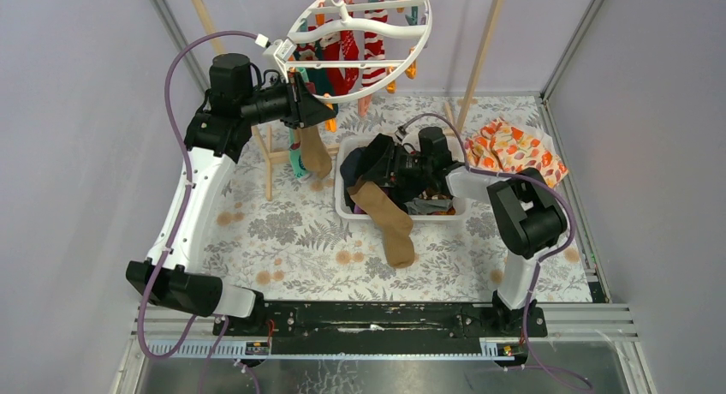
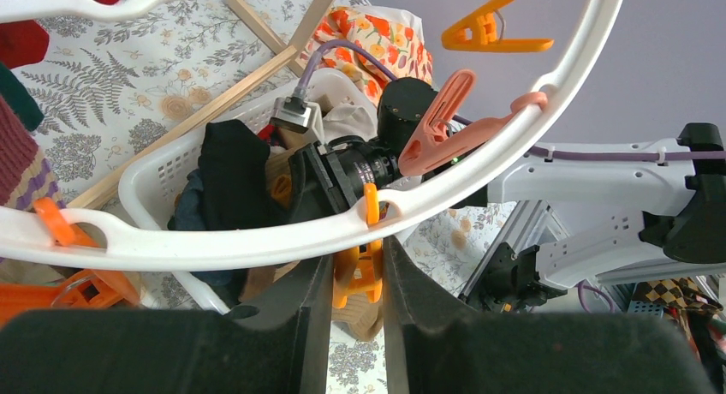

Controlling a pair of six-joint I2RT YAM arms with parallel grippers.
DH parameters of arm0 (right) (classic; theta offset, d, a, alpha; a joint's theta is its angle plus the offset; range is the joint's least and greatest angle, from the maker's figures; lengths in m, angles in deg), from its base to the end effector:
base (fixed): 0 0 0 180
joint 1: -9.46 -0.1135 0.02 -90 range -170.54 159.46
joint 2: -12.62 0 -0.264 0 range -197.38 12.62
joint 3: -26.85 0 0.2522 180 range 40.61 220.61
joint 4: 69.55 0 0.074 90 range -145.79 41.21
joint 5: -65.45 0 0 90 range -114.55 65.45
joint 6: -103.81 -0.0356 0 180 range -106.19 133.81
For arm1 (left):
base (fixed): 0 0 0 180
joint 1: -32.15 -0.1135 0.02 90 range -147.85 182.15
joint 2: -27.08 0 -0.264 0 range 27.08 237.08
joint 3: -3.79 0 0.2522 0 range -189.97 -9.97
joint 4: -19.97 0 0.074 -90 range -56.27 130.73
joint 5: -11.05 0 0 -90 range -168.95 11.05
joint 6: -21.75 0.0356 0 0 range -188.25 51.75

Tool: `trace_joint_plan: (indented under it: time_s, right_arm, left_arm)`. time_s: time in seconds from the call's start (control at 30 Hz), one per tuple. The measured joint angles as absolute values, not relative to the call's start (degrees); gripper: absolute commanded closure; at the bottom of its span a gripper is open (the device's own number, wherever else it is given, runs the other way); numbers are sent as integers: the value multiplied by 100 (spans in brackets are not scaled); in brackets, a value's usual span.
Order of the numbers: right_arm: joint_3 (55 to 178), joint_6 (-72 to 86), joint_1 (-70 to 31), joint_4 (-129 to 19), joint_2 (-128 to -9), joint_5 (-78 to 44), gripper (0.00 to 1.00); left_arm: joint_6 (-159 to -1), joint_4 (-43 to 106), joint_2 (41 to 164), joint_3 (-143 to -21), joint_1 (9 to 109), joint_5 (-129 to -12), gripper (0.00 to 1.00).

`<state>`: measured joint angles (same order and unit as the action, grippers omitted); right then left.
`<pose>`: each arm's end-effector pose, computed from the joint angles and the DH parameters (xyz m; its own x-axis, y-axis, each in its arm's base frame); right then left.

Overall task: Clip the socks to the hanger
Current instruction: Pick up the sock at the center of the board.

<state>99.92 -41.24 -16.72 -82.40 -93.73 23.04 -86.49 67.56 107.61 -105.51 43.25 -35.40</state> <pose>0.3447 0.1987 0.1942 -0.9323 0.1577 -0.3256 -0.2694 0.2981 0.9157 0.2819 -0.0803 0.4631 -0.5446 -0.1243 -0.8294 0.6412 0.5757 -0.5074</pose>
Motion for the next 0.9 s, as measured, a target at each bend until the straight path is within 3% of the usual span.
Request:
trace_joint_plan:
  time_s: [0.23,0.43,0.63,0.9]
  right_arm:
    - [10128,-4213,-1739,-8273,-9541,2311,87]
    - [10141,-4275,-1748,-8363,-9537,2320,100]
    - [10053,-4699,-1748,-9182,-9443,2650,100]
    - [9774,-6587,-1748,-12450,-9377,3310,100]
  left_arm:
    - [-8653,6751,10744,-10551,4325,-3538,100]
    - [-8653,6751,10735,-10551,4325,-3538,100]
    - [-8653,6751,10715,-10551,4325,-3533,100]
    - [-8806,6548,10669,-10440,4322,-3411,100]
